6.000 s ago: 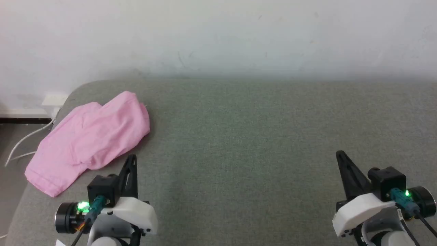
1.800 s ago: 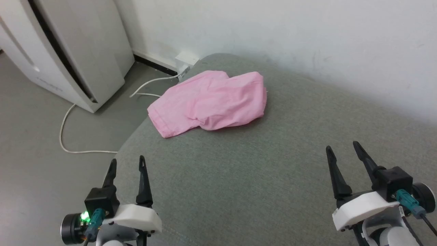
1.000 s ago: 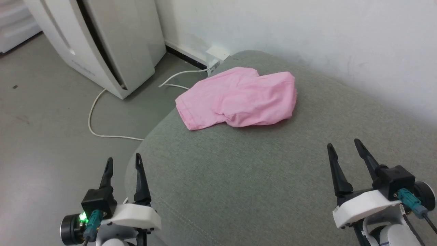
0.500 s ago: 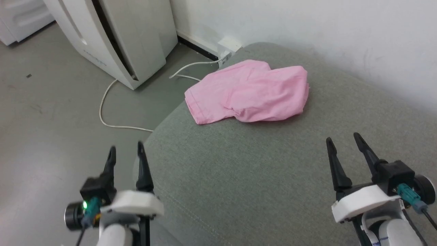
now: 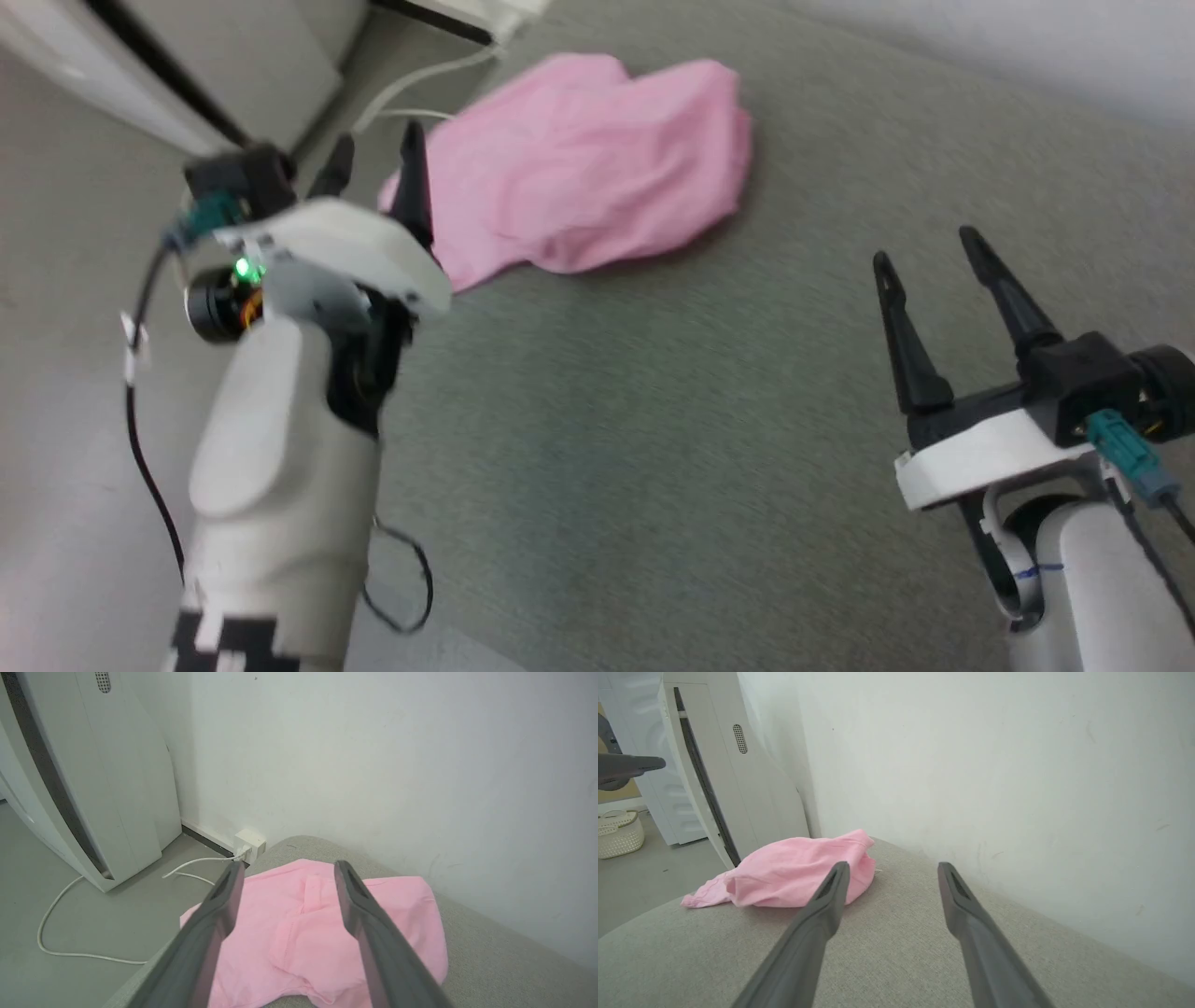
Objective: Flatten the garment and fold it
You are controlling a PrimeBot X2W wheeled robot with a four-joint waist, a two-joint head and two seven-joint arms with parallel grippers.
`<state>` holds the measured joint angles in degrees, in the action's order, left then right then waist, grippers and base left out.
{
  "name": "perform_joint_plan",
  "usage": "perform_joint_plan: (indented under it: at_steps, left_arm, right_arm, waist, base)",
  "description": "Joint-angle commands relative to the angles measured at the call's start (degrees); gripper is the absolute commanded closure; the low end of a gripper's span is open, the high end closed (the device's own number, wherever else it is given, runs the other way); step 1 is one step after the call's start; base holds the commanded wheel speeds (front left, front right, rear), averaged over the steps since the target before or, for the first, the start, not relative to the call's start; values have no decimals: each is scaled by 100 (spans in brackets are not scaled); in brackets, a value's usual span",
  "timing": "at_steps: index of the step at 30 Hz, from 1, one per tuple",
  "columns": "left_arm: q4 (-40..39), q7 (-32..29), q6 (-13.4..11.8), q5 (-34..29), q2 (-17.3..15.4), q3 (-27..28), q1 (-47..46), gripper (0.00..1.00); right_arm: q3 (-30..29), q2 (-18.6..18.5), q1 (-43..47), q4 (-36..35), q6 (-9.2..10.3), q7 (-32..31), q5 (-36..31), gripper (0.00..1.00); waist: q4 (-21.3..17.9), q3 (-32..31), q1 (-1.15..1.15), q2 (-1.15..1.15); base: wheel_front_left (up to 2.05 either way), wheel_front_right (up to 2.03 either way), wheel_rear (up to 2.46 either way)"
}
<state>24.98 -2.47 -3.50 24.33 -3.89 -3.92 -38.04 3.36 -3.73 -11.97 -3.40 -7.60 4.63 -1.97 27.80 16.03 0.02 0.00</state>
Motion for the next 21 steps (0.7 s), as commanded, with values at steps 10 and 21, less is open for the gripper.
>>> perform_joint_plan:
  at_steps: [10,21]
  left_arm:
    - [1232,-2052,-102,300,-375,-98,-1074,0]
    - [1461,-2503,-212,294,-560,-214,-484,100]
  right_arm:
    - [-44,-39,-361,-123,11,173,182,0]
    - [-179,50,-345,275,11,486,319,0]
  waist:
    - [-1997,1782,-2,0]
    - [-2185,1191,-2,0]
  base:
    - [0,0,0]
    - [0,0,0]
